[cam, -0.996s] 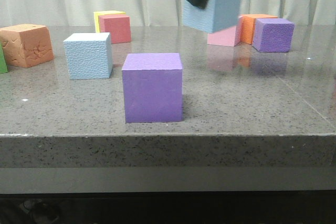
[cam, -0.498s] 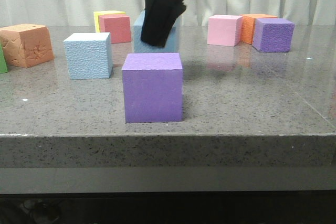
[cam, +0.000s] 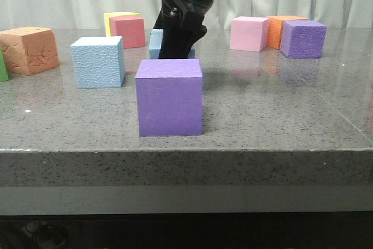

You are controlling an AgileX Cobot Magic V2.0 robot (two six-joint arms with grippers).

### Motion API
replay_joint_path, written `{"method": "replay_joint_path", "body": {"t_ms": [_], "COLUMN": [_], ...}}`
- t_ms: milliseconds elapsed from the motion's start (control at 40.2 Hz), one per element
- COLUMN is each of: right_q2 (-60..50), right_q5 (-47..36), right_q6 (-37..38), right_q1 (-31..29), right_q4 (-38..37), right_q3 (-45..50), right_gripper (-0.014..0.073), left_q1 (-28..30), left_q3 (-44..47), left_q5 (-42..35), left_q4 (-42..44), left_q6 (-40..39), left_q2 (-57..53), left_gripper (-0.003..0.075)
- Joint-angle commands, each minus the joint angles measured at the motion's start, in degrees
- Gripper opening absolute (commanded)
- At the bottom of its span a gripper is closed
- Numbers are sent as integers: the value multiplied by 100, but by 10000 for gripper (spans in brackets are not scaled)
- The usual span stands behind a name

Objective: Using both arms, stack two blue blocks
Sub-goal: 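Carry the cube behind the purple cube, lower it, open right gripper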

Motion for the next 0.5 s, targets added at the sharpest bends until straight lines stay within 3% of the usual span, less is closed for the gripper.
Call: {"method": "replay_joint_path", "body": {"t_ms": [0, 249, 473], "right_q2": [-321, -334, -620], "right_q5": [-197, -472, -166], "right_q6": [-66, 112, 355], "right_q1": [-22, -22, -22], "right_q4": [-65, -55, 120], "right_q3": [-180, -180, -246], "right_gripper": [533, 650, 652], "left_q1": [-35, -35, -35], "left_q3": [-188, -188, -188], "left_q5": [-452, -433, -397], "left_q4": [-44, -44, -44], "left_q6": [-12, -12, -12], "left_q2": [69, 69, 69], "left_gripper": [536, 536, 536]}}
